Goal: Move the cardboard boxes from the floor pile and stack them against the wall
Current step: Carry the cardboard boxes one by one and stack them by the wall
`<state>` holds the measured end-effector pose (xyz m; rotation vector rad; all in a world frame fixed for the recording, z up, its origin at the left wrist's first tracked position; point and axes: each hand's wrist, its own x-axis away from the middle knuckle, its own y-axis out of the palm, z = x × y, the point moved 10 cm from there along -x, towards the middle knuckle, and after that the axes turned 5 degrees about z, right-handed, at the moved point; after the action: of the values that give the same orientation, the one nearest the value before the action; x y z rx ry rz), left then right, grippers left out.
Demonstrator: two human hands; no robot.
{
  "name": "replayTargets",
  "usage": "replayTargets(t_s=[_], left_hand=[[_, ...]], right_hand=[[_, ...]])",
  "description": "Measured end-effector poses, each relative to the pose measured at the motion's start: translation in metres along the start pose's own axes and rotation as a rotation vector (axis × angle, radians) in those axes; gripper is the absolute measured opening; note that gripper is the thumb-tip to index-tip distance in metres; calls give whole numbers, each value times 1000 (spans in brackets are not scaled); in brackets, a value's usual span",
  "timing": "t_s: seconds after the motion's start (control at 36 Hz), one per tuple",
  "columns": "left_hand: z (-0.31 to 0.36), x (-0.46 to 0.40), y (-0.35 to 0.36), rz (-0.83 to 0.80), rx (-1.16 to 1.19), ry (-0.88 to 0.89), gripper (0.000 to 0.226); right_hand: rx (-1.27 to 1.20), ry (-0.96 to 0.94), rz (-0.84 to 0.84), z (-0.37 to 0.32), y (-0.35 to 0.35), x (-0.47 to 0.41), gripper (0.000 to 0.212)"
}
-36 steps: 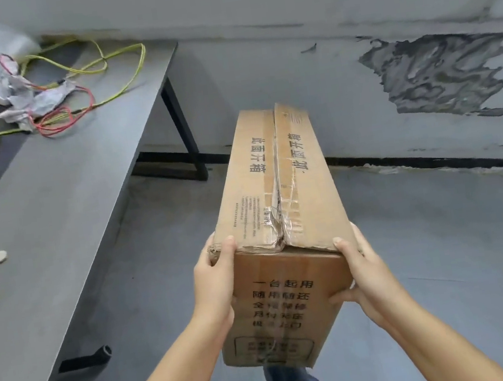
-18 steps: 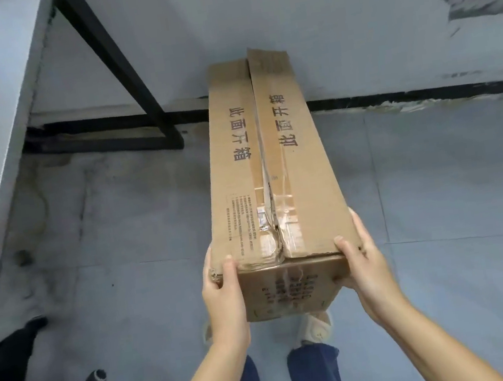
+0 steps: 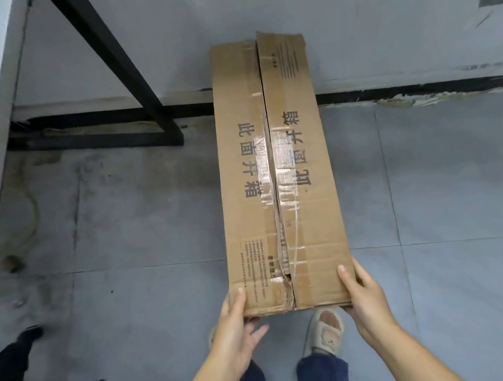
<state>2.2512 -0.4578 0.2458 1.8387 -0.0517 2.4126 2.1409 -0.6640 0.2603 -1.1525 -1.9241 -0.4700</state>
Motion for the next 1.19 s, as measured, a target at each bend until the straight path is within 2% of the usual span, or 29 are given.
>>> replayTargets(t_s=[0.06,0.19,0.33,0.42,0.53,0.61,0.67,0.75,0.81,0.94,1.19], left_hand=[[17,-13,12,-5,26,31,45],[53,-42,23,24,12,55,40],[43,-53,8,24,-111,4,36],[39,-59,6,30,-187,25,39],[40,-60,6,34,-237,63,29],[44,-55,3,61,-309,74,35],[50,-48,2,97,-382,85,38],[64,-31,2,152,-445,140,39],[77,-12,7,170,-489,205,41],[110,60,23,132,-590,366,45],[119,278,41,-103,-564,644,28]], right_hand=[[-12,-6,-18,-8,8,-21,39],[42,-40,-66,-30,36,-53,42],[74,-42,-20,-7,37,-58,43],[90,-56,10,0,32,-63,43],[148,-66,5,-1,31,-65,43],[177,-49,-8,-4,31,-63,42],[222,-17,3,-6,30,-60,47],[405,-15,71,-20,25,-48,68],[495,-79,50,-37,28,-29,74],[660,-280,-102,-80,29,44,72],[504,-447,-221,-150,-50,223,58]])
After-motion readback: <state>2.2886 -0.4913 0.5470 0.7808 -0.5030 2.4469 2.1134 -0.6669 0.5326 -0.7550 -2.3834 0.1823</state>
